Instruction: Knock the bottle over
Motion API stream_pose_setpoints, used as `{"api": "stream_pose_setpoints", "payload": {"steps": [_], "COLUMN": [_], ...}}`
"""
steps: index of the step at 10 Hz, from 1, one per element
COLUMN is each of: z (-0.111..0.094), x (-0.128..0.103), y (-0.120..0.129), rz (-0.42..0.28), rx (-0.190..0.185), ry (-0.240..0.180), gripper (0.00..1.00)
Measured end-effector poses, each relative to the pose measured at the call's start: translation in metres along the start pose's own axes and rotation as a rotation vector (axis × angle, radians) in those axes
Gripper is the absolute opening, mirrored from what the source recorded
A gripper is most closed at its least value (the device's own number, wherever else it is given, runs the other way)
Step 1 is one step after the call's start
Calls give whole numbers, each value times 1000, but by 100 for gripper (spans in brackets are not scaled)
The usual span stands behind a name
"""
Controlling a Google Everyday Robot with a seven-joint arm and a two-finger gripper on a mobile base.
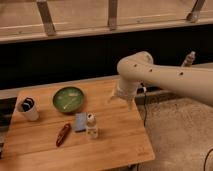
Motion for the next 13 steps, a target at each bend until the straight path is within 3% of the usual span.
{"api": "stream_pose_setpoints", "payload": {"steps": [9, 13], "z": [0, 0], "x": [0, 0], "y": [0, 0], "rz": [1, 1], "rx": [0, 0], "ry": [1, 1], "gripper": [61, 21]}}
